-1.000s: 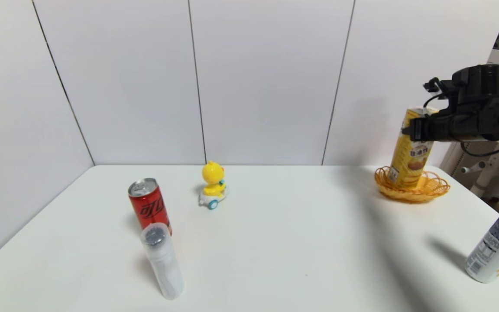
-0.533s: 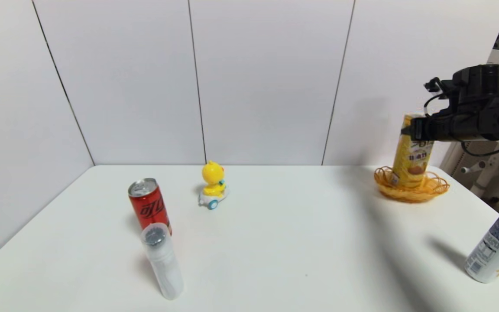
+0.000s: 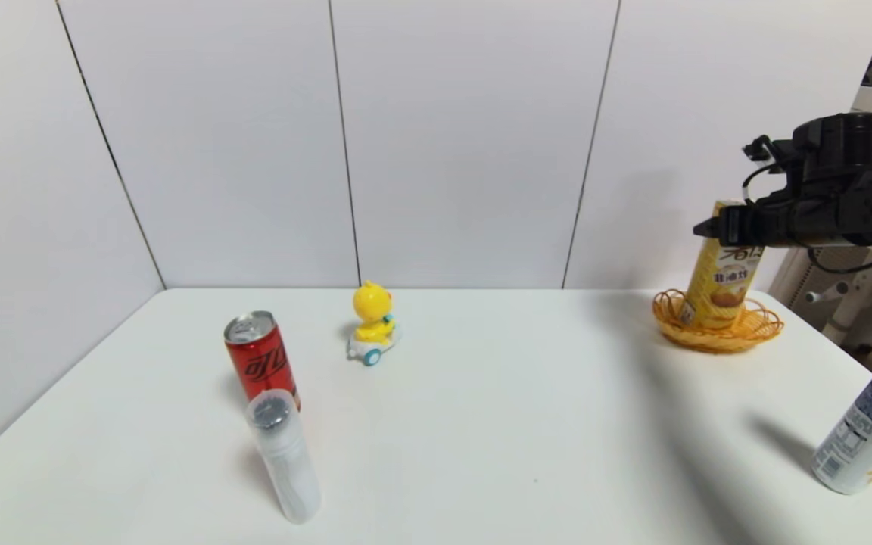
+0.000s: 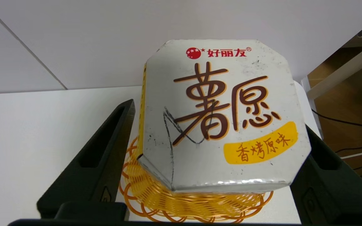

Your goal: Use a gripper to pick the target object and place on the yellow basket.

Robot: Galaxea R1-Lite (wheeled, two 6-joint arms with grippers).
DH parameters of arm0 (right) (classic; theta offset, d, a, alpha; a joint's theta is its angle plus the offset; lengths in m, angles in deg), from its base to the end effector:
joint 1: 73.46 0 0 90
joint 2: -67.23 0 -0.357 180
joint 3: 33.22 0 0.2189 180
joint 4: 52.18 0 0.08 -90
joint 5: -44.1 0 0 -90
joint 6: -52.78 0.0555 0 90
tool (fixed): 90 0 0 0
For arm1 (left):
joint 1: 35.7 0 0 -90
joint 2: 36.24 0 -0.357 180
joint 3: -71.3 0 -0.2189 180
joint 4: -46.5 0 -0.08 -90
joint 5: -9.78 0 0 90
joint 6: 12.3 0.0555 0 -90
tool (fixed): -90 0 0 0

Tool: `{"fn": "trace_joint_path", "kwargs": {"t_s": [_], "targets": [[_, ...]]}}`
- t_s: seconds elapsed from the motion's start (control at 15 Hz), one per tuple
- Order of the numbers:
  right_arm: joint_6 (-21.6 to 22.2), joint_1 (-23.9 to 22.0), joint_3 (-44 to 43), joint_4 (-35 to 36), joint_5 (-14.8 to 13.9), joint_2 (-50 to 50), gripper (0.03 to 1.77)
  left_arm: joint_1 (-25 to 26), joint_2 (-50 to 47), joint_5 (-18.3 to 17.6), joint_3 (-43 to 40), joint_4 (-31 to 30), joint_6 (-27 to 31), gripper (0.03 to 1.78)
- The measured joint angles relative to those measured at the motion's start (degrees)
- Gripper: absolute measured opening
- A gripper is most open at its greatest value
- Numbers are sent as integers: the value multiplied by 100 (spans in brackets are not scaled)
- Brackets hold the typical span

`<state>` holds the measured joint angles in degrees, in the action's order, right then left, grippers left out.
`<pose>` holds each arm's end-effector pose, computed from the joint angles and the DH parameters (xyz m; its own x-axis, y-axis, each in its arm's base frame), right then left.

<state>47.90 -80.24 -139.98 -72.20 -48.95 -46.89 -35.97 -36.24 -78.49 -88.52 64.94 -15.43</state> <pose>0.4795 -0.0600 0.2355 0.8742 -0.1575 -0.4592 0.1254 0.9871 -0.0999 -0.0161 0.0018 0.0796 0.9992 0.0255 0.0304 -0.0238 0.9982 -0.0555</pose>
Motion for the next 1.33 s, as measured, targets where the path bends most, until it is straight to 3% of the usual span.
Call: {"fn": "trace_joint_path", "kwargs": {"t_s": [0.73,1.07,1.33], "targets": [[-18,-11,330,-9,-11,535,165,0,0,0,0,0,2,169],[-11,-18,1182,-178,-1,1538,168,0,0,0,0,0,0,169],[-33,-2,2472,-327,-4,2975,169,0,0,0,0,0,2,169]]}}
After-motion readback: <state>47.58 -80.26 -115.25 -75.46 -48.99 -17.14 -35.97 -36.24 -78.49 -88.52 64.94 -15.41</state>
